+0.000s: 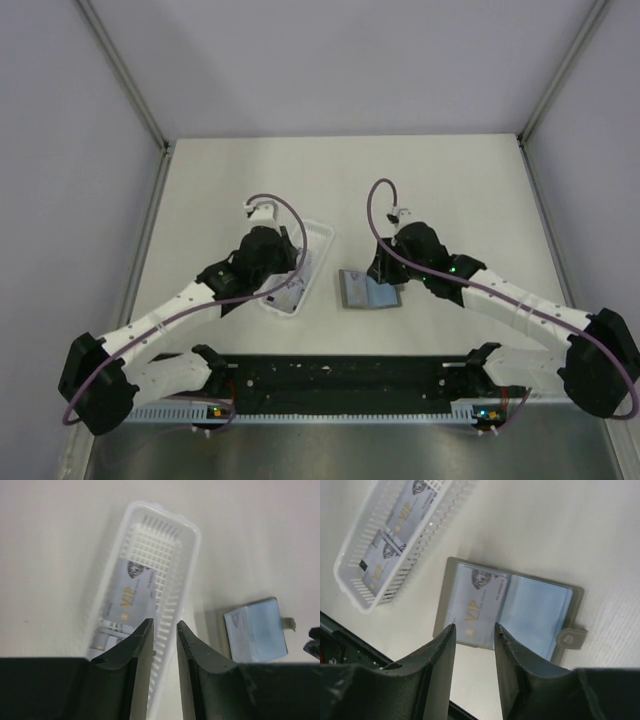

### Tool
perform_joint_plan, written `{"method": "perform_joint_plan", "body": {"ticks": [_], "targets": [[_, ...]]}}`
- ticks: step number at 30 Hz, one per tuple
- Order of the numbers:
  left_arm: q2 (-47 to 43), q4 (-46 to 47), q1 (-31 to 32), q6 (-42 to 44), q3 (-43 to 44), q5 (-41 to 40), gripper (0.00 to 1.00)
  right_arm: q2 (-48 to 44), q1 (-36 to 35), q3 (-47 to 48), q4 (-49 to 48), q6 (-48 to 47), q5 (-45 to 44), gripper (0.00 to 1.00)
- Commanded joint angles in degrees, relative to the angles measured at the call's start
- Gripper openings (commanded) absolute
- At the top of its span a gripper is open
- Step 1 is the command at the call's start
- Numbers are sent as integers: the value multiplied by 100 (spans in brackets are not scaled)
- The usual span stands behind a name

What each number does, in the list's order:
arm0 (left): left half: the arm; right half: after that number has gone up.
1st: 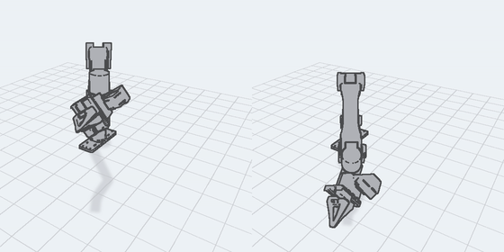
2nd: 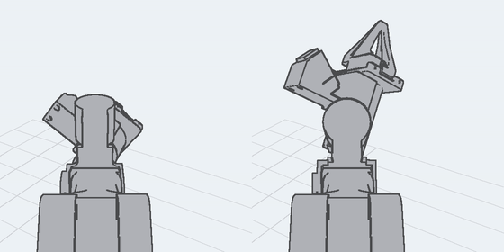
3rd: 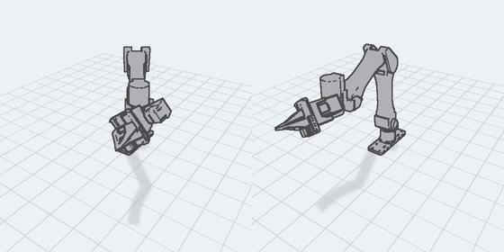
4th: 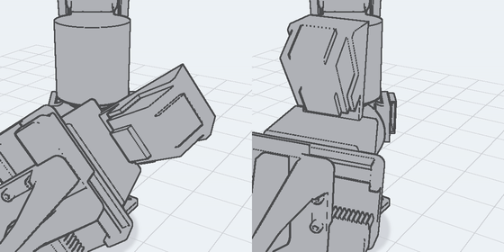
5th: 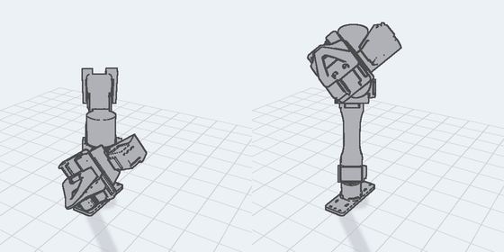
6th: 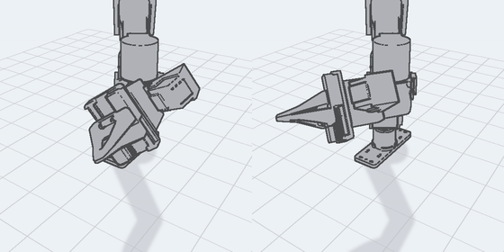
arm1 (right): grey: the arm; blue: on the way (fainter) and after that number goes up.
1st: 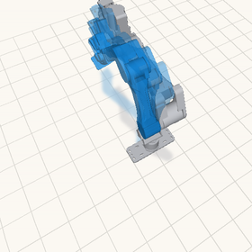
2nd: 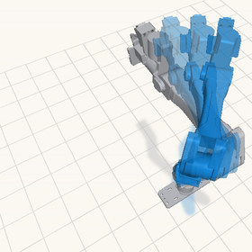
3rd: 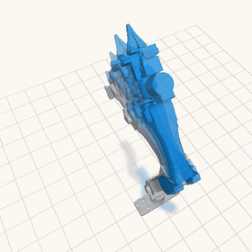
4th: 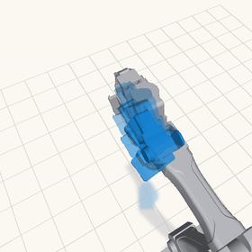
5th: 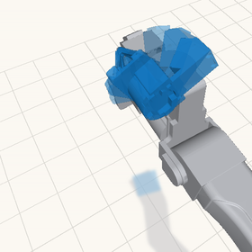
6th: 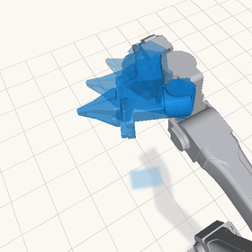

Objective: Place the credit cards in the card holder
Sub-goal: Insert the credit card into the card holder, then pick up the credit card from the storage box.

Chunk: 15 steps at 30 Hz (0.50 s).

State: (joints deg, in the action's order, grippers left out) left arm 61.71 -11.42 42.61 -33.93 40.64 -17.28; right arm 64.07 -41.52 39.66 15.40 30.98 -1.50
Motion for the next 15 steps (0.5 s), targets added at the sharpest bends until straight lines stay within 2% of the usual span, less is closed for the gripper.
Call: {"method": "perform_joint_plan", "body": {"ticks": [1,6,9,15], "targets": [[-414,-422,-647,-254,-179,-127,32,631,-41,752,-572,-250,1061,37],[-651,-642,-1360,-368,-416,154,33,1650,-207,1560,-802,-837,2310,37],[-748,-747,-1501,-456,-618,120,34,2327,-365,2237,-521,-1401,2583,37],[-845,-651,-1659,-518,-997,242,36,3514,-550,3353,-441,-1341,3015,37]]}}
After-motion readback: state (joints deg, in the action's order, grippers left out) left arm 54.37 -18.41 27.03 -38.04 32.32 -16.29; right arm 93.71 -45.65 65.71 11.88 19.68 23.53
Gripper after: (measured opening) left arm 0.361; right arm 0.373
